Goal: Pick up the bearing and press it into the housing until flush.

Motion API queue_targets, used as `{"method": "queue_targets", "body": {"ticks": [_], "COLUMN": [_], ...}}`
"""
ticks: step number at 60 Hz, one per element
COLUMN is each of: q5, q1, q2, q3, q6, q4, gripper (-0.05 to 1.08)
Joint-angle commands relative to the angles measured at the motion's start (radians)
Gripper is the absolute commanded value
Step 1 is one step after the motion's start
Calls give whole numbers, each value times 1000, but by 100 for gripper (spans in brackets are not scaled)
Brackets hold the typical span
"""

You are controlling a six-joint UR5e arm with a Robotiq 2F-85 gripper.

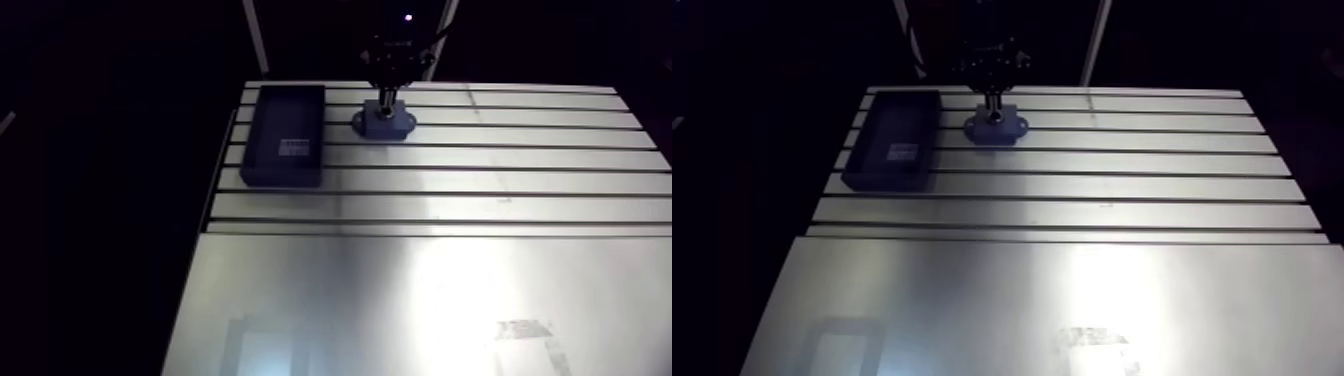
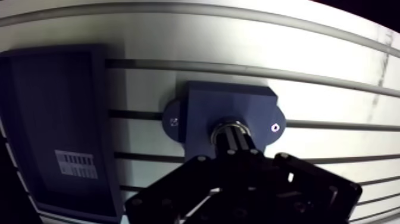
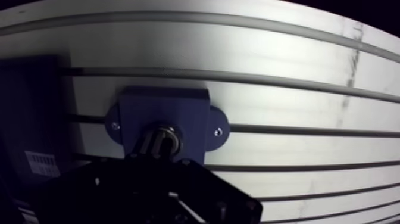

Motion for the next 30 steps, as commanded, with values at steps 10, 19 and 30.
{"method": "queue_targets", "body": {"ticks": [10,19,30], "q5": [0,0,-1], "q1": [2,-1,-4], "q2": [0,0,0], "q3": [2,7,7], "q6": [-2,-2,-2], "q4": [1,2,5], "gripper": [104,104,104]}}
